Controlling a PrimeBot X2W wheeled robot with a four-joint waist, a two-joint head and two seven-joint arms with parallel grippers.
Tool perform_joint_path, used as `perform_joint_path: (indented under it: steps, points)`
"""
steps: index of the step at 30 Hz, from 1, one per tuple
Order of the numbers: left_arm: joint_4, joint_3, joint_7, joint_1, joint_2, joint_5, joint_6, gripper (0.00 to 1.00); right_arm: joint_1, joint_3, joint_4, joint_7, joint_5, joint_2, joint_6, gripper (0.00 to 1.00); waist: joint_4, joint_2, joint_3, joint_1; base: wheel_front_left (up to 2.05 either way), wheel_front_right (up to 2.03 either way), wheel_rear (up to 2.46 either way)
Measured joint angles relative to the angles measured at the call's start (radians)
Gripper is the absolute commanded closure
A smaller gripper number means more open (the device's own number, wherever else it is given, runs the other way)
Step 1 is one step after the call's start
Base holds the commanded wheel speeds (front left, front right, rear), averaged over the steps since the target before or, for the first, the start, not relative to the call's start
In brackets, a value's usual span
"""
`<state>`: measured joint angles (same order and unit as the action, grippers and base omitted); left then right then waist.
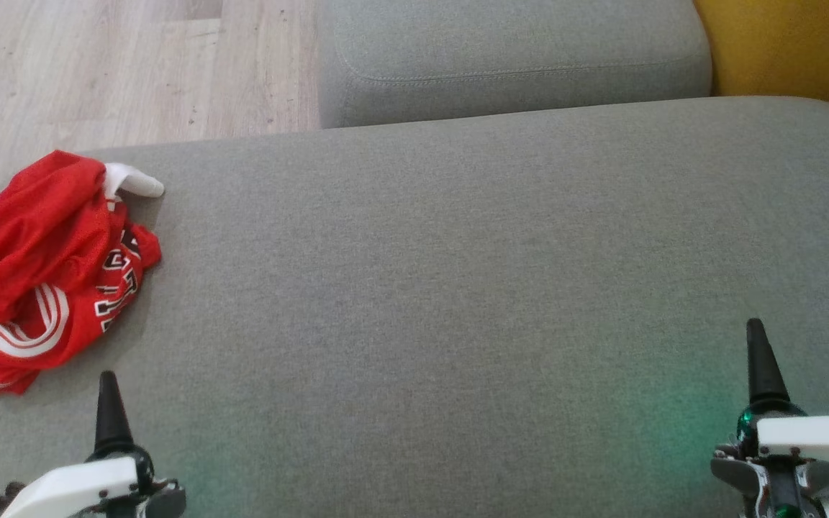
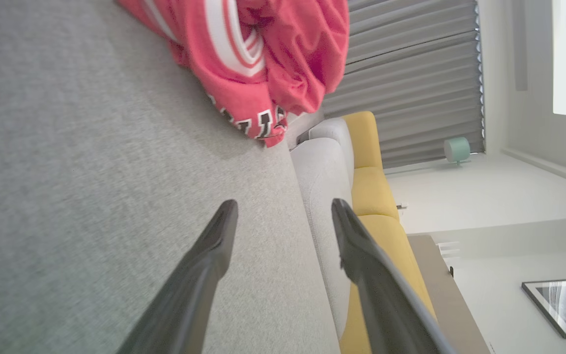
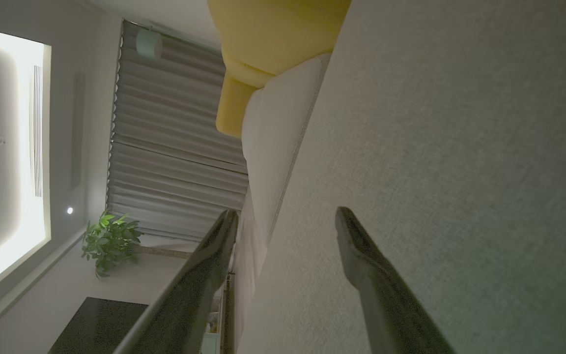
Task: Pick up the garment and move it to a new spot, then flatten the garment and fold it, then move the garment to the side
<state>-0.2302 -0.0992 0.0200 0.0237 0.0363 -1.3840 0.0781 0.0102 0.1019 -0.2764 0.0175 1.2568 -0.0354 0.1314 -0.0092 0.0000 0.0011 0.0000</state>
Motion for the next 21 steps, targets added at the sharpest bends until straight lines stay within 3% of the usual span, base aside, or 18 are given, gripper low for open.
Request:
perform_joint_path:
  steps: [6,21]
  points:
    - [0.031,0.019,-0.014,0.000,0.000,0.078,-0.018,0.00,-0.002,-0.017,0.026,-0.011,-0.101,0.000,0.000,0.00,-0.002,0.0000,0.001,0.0000,0.00,0.00,0.00]
    - [0.083,0.140,-0.058,0.000,0.003,0.446,-0.062,0.00,-0.003,-0.086,0.082,-0.054,-0.405,0.000,0.000,0.00,-0.004,0.0000,-0.002,0.0001,0.00,0.00,0.00]
